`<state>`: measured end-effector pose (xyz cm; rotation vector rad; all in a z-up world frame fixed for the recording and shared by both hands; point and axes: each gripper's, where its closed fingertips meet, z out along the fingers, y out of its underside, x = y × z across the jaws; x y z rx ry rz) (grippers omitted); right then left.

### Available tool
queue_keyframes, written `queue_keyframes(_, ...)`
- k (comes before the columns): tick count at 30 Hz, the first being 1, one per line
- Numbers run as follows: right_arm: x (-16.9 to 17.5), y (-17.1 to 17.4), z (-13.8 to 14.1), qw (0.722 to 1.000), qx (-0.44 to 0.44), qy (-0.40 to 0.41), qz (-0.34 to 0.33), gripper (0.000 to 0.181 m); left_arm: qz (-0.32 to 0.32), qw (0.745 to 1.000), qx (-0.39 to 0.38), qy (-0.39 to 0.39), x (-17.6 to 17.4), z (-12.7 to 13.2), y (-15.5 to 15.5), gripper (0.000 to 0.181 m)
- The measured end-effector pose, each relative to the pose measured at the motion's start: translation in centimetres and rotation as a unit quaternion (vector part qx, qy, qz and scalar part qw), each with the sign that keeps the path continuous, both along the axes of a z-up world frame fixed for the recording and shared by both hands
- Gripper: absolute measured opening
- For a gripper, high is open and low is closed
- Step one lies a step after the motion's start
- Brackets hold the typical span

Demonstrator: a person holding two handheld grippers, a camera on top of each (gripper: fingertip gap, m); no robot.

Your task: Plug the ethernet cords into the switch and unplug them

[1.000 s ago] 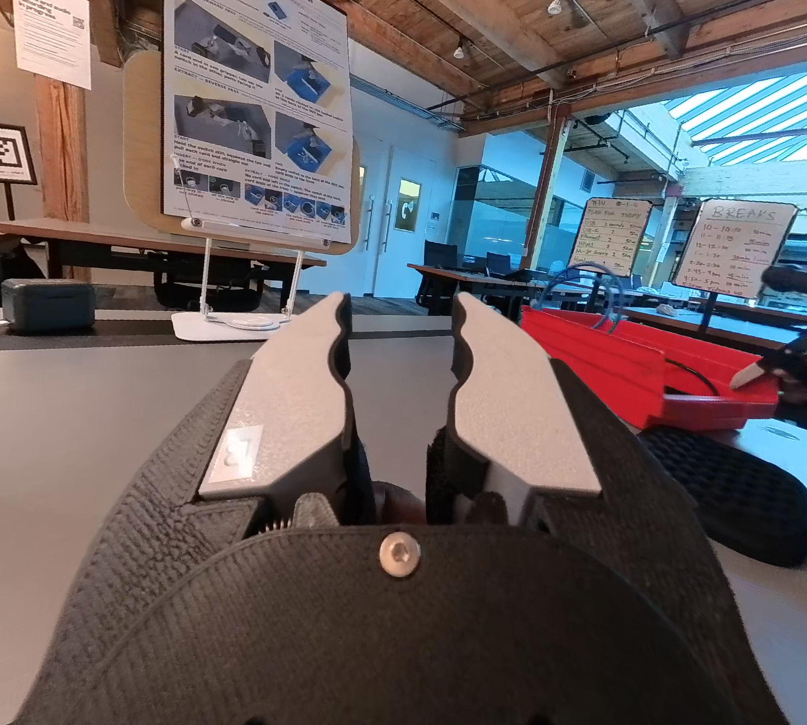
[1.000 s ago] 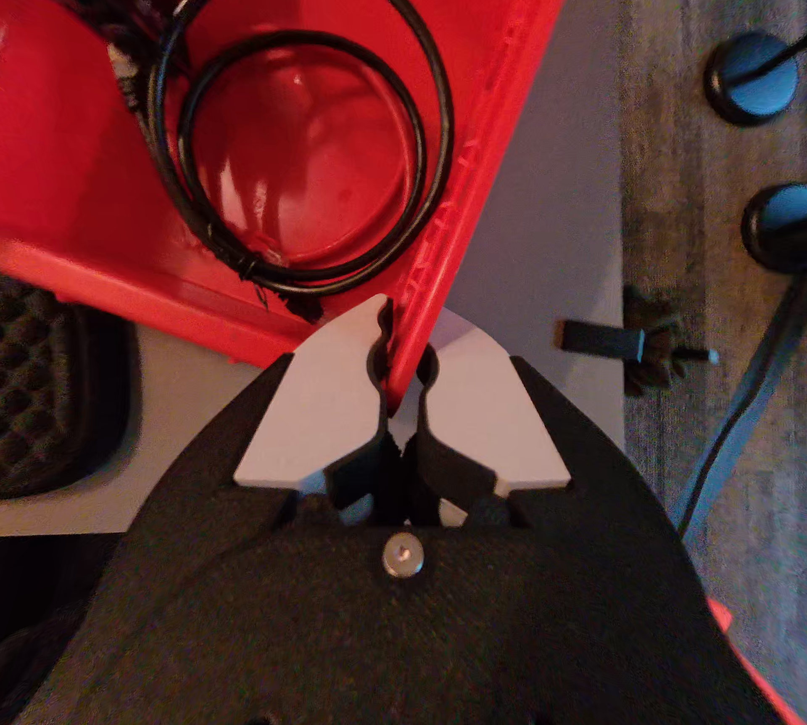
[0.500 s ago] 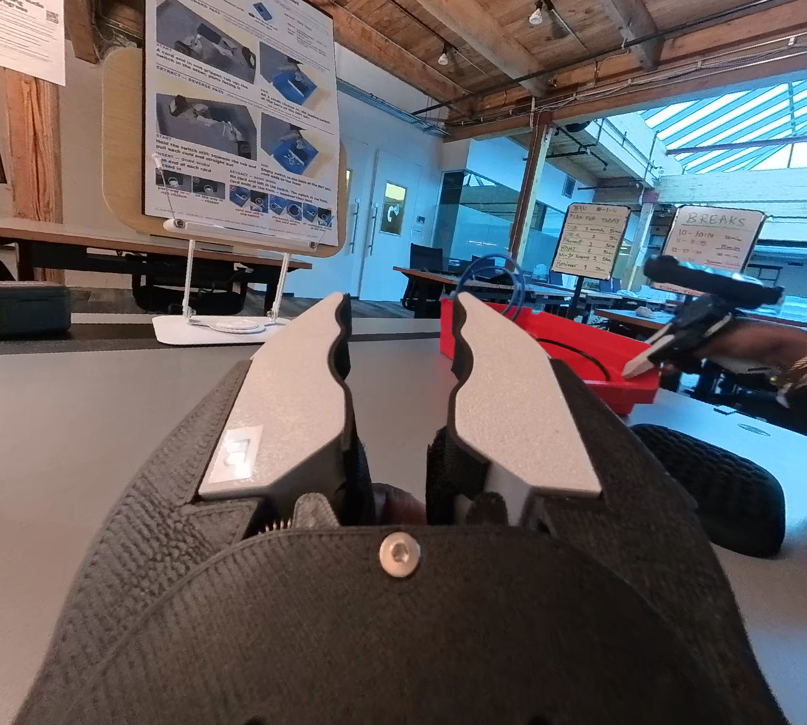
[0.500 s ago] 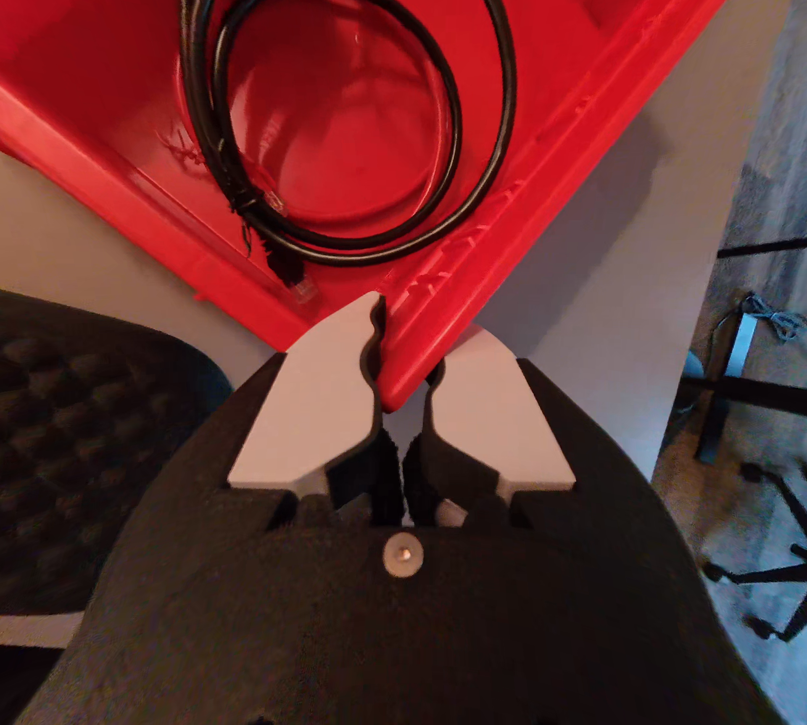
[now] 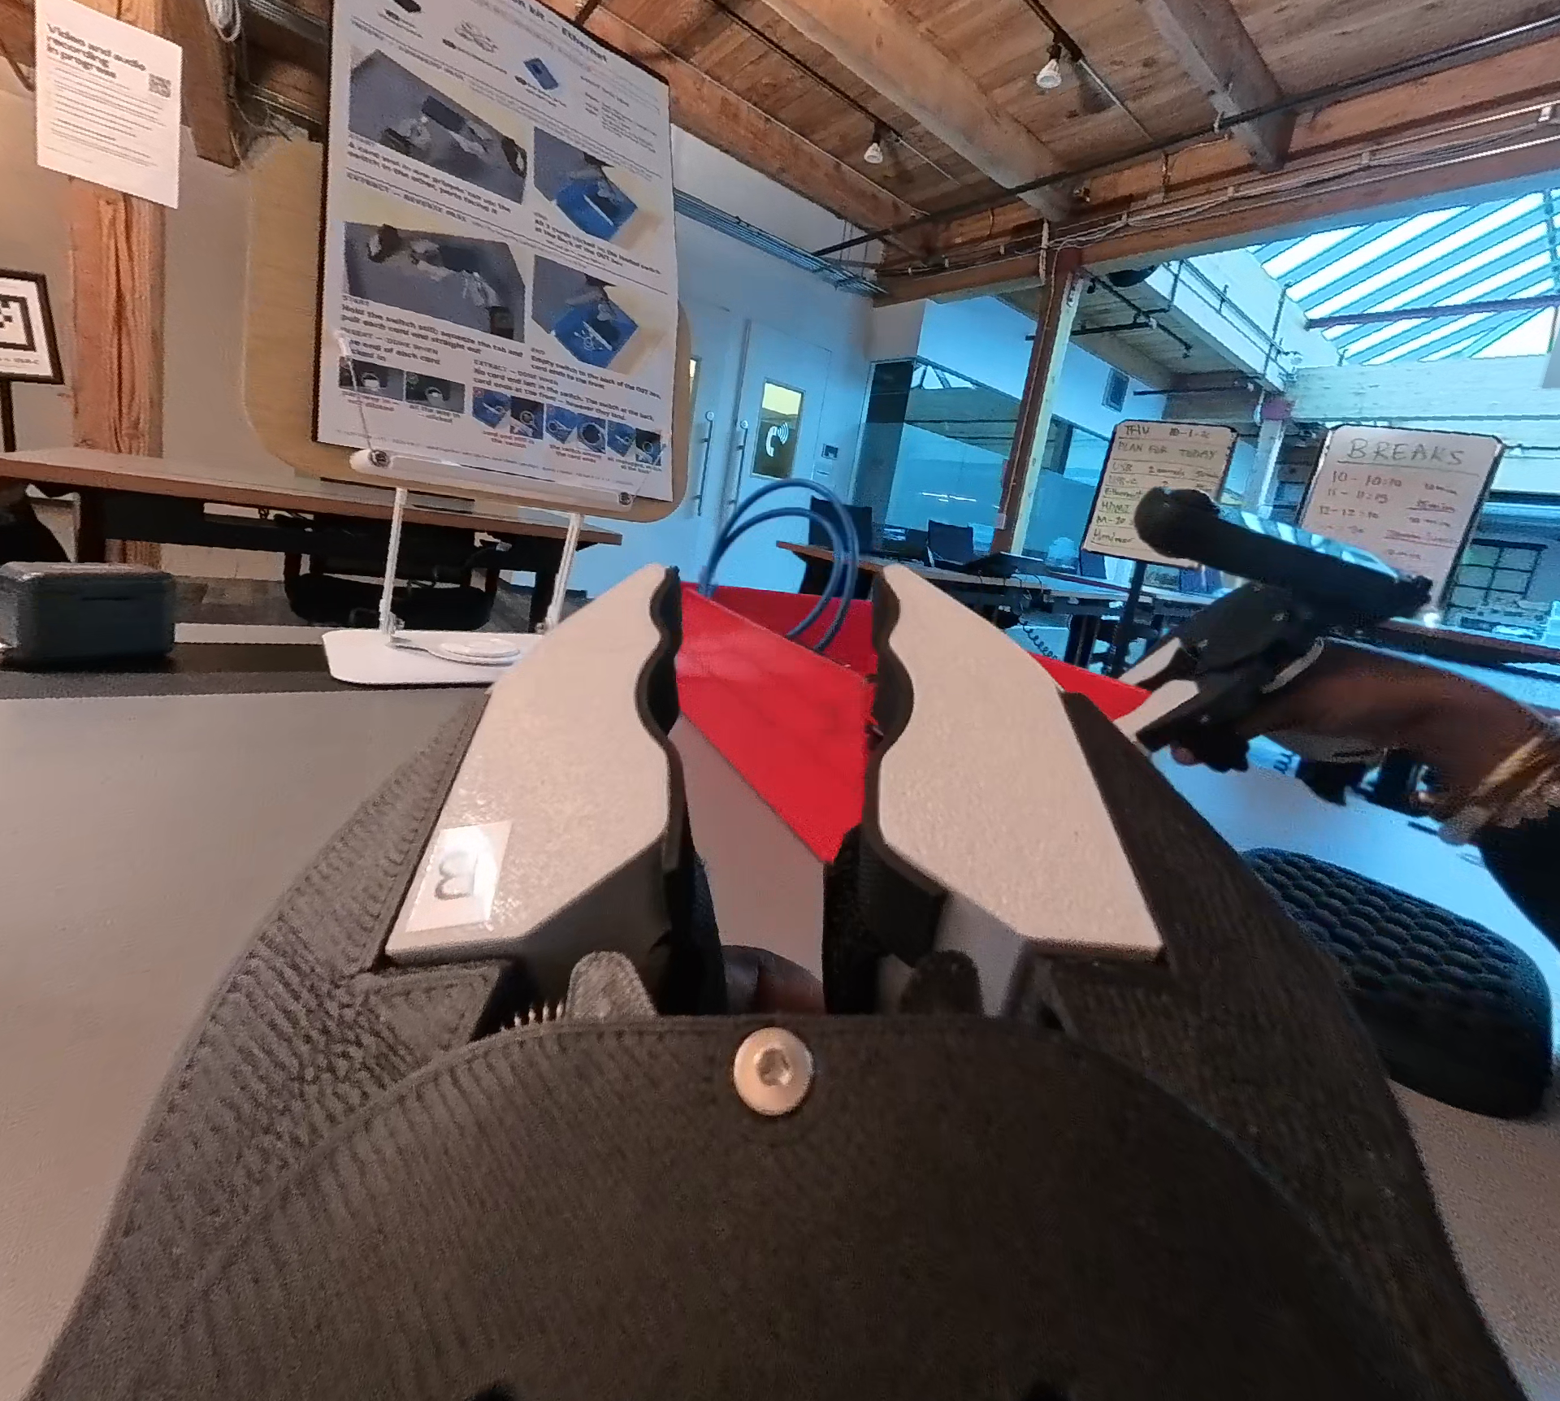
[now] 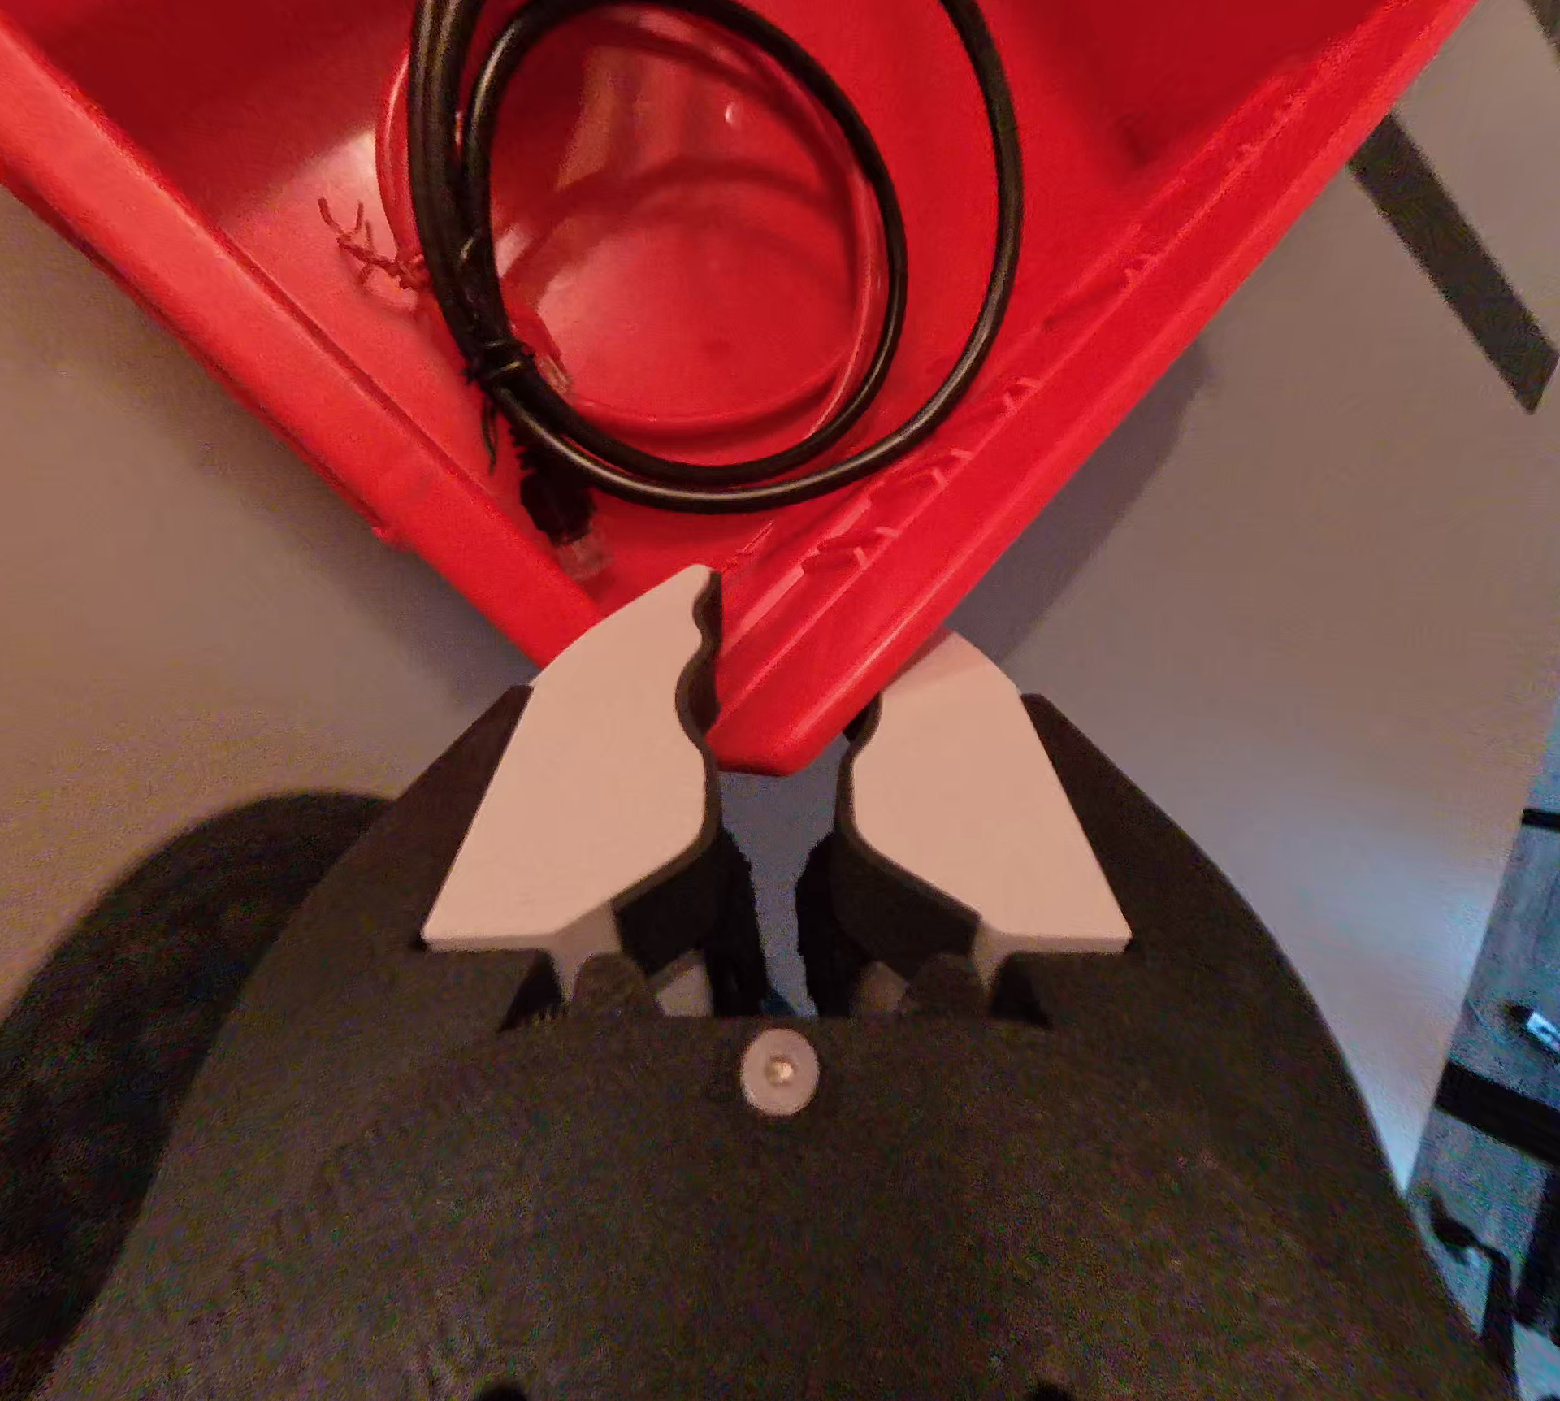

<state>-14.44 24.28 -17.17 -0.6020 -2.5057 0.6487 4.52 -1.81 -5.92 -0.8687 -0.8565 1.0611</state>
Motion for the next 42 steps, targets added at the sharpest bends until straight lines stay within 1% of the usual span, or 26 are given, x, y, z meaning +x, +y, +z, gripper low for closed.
queue_keyframes(3, 0.8, -3.7, 0.1, 1.000, -0.006, 0.027, 0.010, 0.024, 0.009, 1.000, -0.005, 0.003, 0.0, 0.1, -0.2, 0.042)
queue_keyframes(7, 1.1, -8.5, 0.2, 0.997, -0.011, 0.071, 0.020, 0.022, 0.015, 1.000, -0.015, 0.006, 0.1, 0.2, -0.1, 0.042)
queue_keyframes(11, 2.2, -13.9, 0.2, 0.996, -0.051, 0.064, 0.047, 0.023, 0.023, 0.999, -0.020, 0.016, 0.4, 0.4, -0.4, 0.041)
queue_keyframes(18, 3.3, -22.8, 0.1, 0.989, -0.084, 0.052, 0.111, 0.024, 0.026, 0.999, -0.017, 0.022, 0.6, 0.6, -0.6, 0.041)
queue_keyframes(20, 3.9, -25.6, 0.1, 0.984, -0.117, 0.053, 0.122, 0.025, 0.026, 0.999, -0.018, 0.024, 0.7, 0.6, -0.5, 0.040)
queue_keyframes(22, 4.9, -28.3, 0.4, 0.973, -0.175, 0.045, 0.140, 0.030, 0.026, 0.999, -0.020, 0.028, 0.8, 0.7, -0.5, 0.040)
queue_keyframes(23, 5.5, -29.4, 0.6, 0.965, -0.213, 0.035, 0.146, 0.034, 0.026, 0.999, -0.022, 0.031, 1.0, 0.8, -0.5, 0.040)
queue_keyframes(25, 6.7, -30.6, 1.7, 0.940, -0.300, 0.027, 0.162, 0.053, 0.026, 0.998, -0.023, 0.044, 1.5, 1.3, -0.5, 0.040)
queue_keyframes(27, 6.9, -30.2, 4.4, 0.901, -0.401, 0.069, 0.153, 0.064, 0.030, 0.997, -0.020, 0.065, 2.3, 2.3, -0.8, 0.040)
queue_keyframes(28, 6.9, -29.5, 6.2, 0.873, -0.455, 0.098, 0.145, 0.072, 0.030, 0.996, -0.015, 0.078, 2.9, 3.1, -1.1, 0.040)
queue_keyframes(29, 7.4, -28.7, 8.3, 0.837, -0.514, 0.125, 0.142, 0.081, 0.033, 0.995, -0.010, 0.094, 3.6, 3.9, -1.5, 0.041)
queue_keyframes(30, 8.1, -27.7, 10.5, 0.794, -0.573, 0.144, 0.145, 0.090, 0.042, 0.993, -0.006, 0.111, 4.4, 4.9, -2.2, 0.041)
queue_keyframes(32, 10.5, -26.0, 14.0, 0.704, -0.677, 0.134, 0.167, 0.111, 0.085, 0.985, -0.008, 0.147, 6.6, 7.2, -4.7, 0.041)
queue_keyframes(33, 11.6, -25.4, 15.0, 0.670, -0.710, 0.120, 0.180, 0.115, 0.125, 0.978, -0.012, 0.164, 7.9, 8.2, -6.6, 0.042)
queue_keyframes(34, 12.5, -25.1, 15.3, 0.650, -0.728, 0.107, 0.190, 0.120, 0.179, 0.968, -0.014, 0.177, 9.5, 9.1, -8.9, 0.044)
queue_keyframes(35, 13.3, -25.3, 15.3, 0.642, -0.734, 0.095, 0.199, 0.126, 0.244, 0.952, -0.015, 0.184, 11.3, 9.8, -11.7, 0.046)
queue_keyframes(36, 14.1, -25.6, 15.0, 0.640, -0.734, 0.086, 0.210, 0.130, 0.310, 0.931, -0.020, 0.191, 13.4, 10.2, -14.5, 0.050)
queue_keyframes(38, 15.7, -26.6, 14.3, 0.645, -0.723, 0.076, 0.235, 0.133, 0.434, 0.881, -0.044, 0.184, 17.6, 10.3, -20.0, 0.059)
queue_keyframes(39, 16.5, -27.1, 13.8, 0.650, -0.715, 0.073, 0.249, 0.133, 0.490, 0.857, -0.051, 0.151, 19.3, 9.5, -23.0, 0.063)
queue_keyframes(40, 17.4, -27.7, 13.5, 0.655, -0.705, 0.072, 0.262, 0.133, 0.531, 0.840, -0.050, 0.100, 20.4, 8.0, -26.1, 0.068)
queue_keyframes(41, 18.3, -28.1, 13.1, 0.658, -0.696, 0.070, 0.277, 0.132, 0.551, 0.833, -0.037, 0.039, 21.1, 6.0, -29.0, 0.072)
queue_keyframes(42, 19.2, -28.5, 12.9, 0.661, -0.688, 0.068, 0.293, 0.131, 0.551, 0.834, -0.020, -0.024, 21.2, 3.7, -31.3, 0.076)
